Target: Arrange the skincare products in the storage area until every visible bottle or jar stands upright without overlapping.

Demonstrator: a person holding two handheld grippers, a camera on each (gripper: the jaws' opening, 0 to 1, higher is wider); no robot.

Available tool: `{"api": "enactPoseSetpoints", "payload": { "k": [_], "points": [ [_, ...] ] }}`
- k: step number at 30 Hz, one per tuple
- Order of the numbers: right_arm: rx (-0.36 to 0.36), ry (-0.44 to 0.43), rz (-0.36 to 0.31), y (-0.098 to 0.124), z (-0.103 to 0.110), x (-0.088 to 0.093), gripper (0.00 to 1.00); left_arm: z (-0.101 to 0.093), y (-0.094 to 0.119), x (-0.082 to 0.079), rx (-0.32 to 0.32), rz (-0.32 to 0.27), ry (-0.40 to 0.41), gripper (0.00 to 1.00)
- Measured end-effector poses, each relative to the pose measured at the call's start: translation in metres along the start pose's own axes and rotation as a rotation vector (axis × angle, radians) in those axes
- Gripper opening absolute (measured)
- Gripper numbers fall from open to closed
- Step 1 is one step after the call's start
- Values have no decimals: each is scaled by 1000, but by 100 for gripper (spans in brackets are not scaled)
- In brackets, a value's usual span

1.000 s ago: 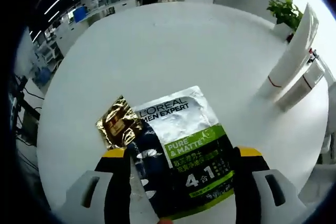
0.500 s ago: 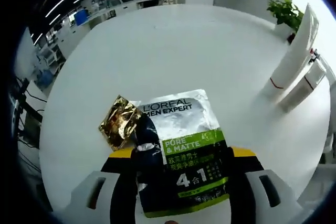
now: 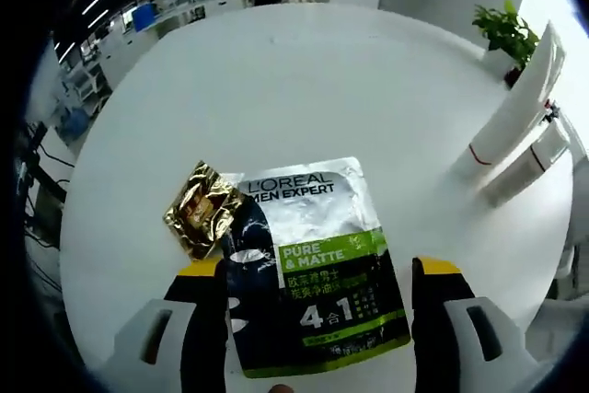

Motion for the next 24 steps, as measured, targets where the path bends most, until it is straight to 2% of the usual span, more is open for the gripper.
{"api": "enactPoseSetpoints", "payload": {
  "k": [2, 4, 5, 8, 11, 13, 17, 20, 24],
  "points": [
    [1, 0, 0, 0, 0, 0, 93, -1, -2, 1, -20, 14, -17, 82],
    [2, 0, 0, 0, 0, 0, 93, 0, -4, 3, -64, 45, -83, 82],
    [2, 0, 0, 0, 0, 0, 93, -3, -4, 1, -51, 24, -47, 82],
    [5, -2, -1, 0, -1, 0, 93, -3, -4, 1, -54, 20, -50, 82],
    [5, -4, -2, 1, -1, 0, 92, -1, -2, 0, -39, -27, -54, 70],
    [6, -4, -2, 1, -1, 0, 92, 0, -2, 0, -41, -24, -63, 65],
    [7, -3, -2, 1, -1, 0, 92, 4, 0, 1, -45, -28, -61, 60],
    [9, -4, -4, 1, -2, 0, 92, 7, 3, 2, -44, -39, -59, 47],
    [9, -2, -4, 1, -2, 0, 92, 8, 4, 1, -4, -55, -26, 37]
  ]
}}
Point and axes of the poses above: the point that each gripper's makers call its tool centre point, and the gripper's own axes: y roughly backward along the fingers, z roughly to its left, x roughly out of its underside, the point moved 5 cm from there along y, roughly backward along the fingers, and after that the axes turned 7 degrees about z, right-handed, at the moved point
